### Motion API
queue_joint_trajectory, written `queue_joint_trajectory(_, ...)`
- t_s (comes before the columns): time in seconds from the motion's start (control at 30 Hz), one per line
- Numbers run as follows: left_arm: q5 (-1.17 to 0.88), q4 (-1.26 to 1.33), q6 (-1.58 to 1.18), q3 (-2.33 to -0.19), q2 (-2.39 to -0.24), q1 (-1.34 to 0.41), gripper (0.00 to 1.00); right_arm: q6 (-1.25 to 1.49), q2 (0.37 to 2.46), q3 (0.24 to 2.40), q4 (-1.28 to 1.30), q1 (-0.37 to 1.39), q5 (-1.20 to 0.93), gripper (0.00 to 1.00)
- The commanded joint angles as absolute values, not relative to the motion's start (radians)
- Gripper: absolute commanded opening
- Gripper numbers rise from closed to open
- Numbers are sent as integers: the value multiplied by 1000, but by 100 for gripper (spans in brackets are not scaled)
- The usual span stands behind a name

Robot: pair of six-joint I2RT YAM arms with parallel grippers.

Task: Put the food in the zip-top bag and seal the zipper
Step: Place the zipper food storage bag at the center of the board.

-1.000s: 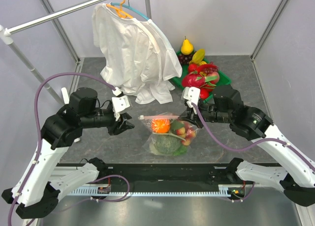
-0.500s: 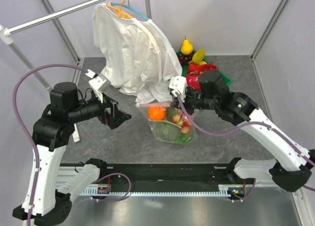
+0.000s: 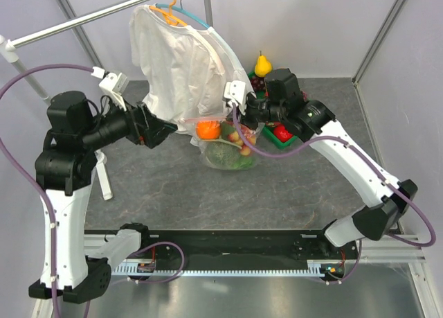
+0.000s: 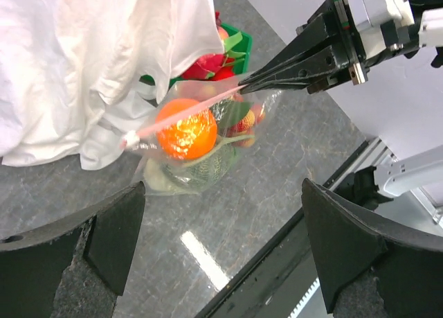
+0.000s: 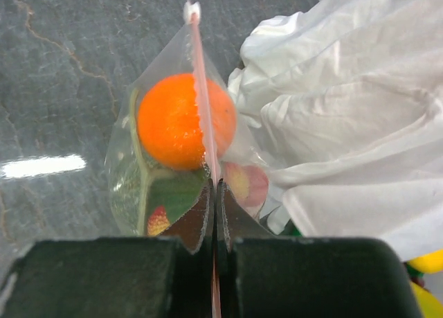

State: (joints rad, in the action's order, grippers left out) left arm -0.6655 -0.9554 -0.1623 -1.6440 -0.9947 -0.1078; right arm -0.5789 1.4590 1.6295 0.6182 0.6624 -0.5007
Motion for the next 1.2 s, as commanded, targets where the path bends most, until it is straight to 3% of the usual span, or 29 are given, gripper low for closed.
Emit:
queue_joint_trajectory(0.0,-683,-864,-198,-1675,-1049,-101,100,-681,1541,1758,485,635,-591,0)
queue_joint_trajectory(0.2,-650,-851,-152,-1651,-1081,-94,100,-718,1579,1773,479,614,-572,0)
queue_joint_trajectory(0.3,-640,-853,-118,-1622,-1059,-87,100,-695,1491,1666,526,614,-615,0)
queue_joint_trajectory(0.43,-649,-857,-74,-1577,-1020,-87,100,-689,1304,1316,601,652,-681,0)
queue_joint_trajectory(0.57,-699,-900,-40,-1549,-1014,-86,100,-587,1139,1094,585,776,-696,0)
queue_joint_trajectory(0.73,-715,-968,-2,-1523,-1048,-87,100,-503,1121,957,531,841,-699,0)
queue_joint_trajectory(0.87,-719,-1104,84,-1525,-1104,-87,100,-365,1146,899,471,860,-747,6)
queue_joint_trajectory(0.9,-719,-1126,119,-1523,-1115,-87,100,-316,1141,882,436,864,-750,10)
queue_joint_trajectory(0.93,-718,-1150,138,-1522,-1133,-87,100,-302,1132,849,420,867,-744,26)
queue_joint_trajectory(1.0,-706,-1204,173,-1508,-1149,-87,100,-273,1114,835,410,870,-739,41)
queue_joint_trajectory(1.03,-701,-1218,184,-1500,-1155,-87,100,-256,1105,842,411,870,-723,55)
queue_joint_trajectory(1.17,-651,-1236,180,-1441,-1140,-87,100,-206,1060,932,448,870,-637,82)
